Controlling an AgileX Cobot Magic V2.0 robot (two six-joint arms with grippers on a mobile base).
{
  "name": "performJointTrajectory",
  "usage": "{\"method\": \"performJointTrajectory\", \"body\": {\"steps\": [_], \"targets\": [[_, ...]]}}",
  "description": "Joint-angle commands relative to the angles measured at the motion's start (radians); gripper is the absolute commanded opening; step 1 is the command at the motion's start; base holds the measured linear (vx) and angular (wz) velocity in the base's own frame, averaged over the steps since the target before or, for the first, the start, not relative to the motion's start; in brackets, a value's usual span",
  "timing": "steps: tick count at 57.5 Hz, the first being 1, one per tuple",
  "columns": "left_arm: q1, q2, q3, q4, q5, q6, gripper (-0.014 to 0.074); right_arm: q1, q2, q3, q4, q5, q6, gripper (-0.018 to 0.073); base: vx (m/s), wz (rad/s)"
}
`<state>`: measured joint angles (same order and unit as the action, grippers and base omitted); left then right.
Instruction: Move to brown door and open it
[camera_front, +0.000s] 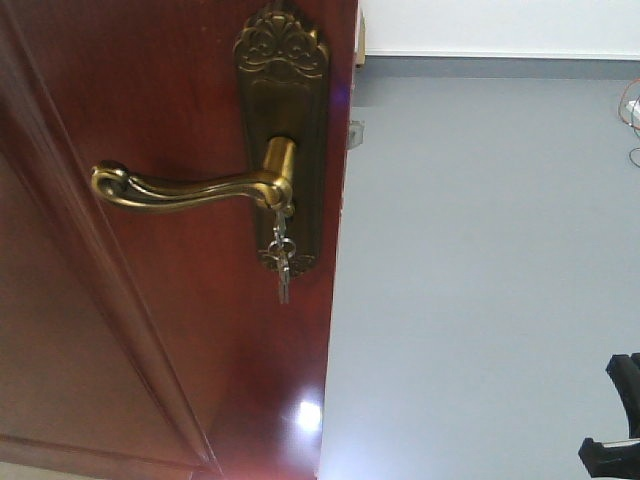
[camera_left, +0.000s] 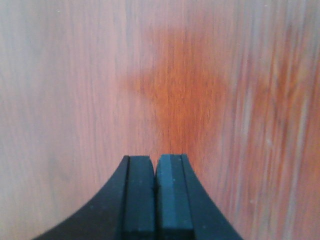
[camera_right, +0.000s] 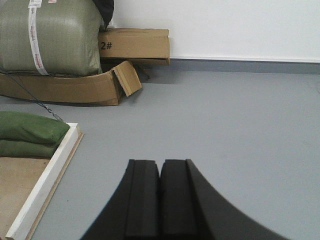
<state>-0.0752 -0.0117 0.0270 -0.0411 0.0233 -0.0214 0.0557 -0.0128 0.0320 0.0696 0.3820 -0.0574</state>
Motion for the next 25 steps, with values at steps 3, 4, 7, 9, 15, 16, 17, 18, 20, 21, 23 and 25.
{"method": "performJointTrajectory", "body": {"steps": [3,4,7,9,15,16,17,18,20,21,23,25], "targets": [[0.002,-0.014,-0.018,-0.004,-0.082,-0.001,-0.0003,-0.002,-0.006,0.003,-0.007,-0.081,-0.009,0.0,0.0,0.0],[0.002,-0.014,-0.018,-0.004,-0.082,-0.001,-0.0003,-0.002,-0.006,0.003,-0.007,-0.081,-0.009,0.0,0.0,0.0],[0.002,-0.014,-0.018,-0.004,-0.082,-0.001,-0.0003,-0.002,-0.006,0.003,-0.007,-0.081,-0.009,0.0,0.0,0.0],[0.002,-0.014,-0.018,-0.004,-0.082,-0.001,-0.0003,-0.002,-0.006,0.003,-0.007,-0.081,-0.009,0.0,0.0,0.0],[0.002,-0.014,-0.018,-0.004,-0.082,-0.001,-0.0003,-0.002,-0.006,0.003,-0.007,-0.081,-0.009,0.0,0.0,0.0],[0.002,-0.014,-0.018,-0.004,-0.082,-0.001,-0.0003,-0.002,-0.006,0.003,-0.007,-0.081,-0.009,0.0,0.0,0.0],[0.002,-0.014,-0.018,-0.004,-0.082,-0.001,-0.0003,-0.002,-0.006,0.003,-0.007,-0.081,-0.009,0.0,0.0,0.0],[0.002,-0.014,-0.018,-0.004,-0.082,-0.001,-0.0003,-0.002,-0.006,0.003,-0.007,-0.081,-0.009,0.0,0.0,0.0],[0.002,-0.014,-0.018,-0.004,-0.082,-0.001,-0.0003,-0.002,-0.006,0.003,-0.007,-0.081,-0.009,0.0,0.0,0.0],[0.002,-0.014,-0.018,-0.004,-0.082,-0.001,-0.0003,-0.002,-0.006,0.003,-0.007,-0.081,-0.009,0.0,0.0,0.0],[0.002,-0.014,-0.018,-0.004,-0.082,-0.001,-0.0003,-0.002,-0.006,0.003,-0.007,-0.081,-0.009,0.0,0.0,0.0],[0.002,-0.014,-0.018,-0.004,-0.082,-0.001,-0.0003,-0.002,-0.006,0.003,-0.007,-0.081,-0.009,0.0,0.0,0.0]]}}
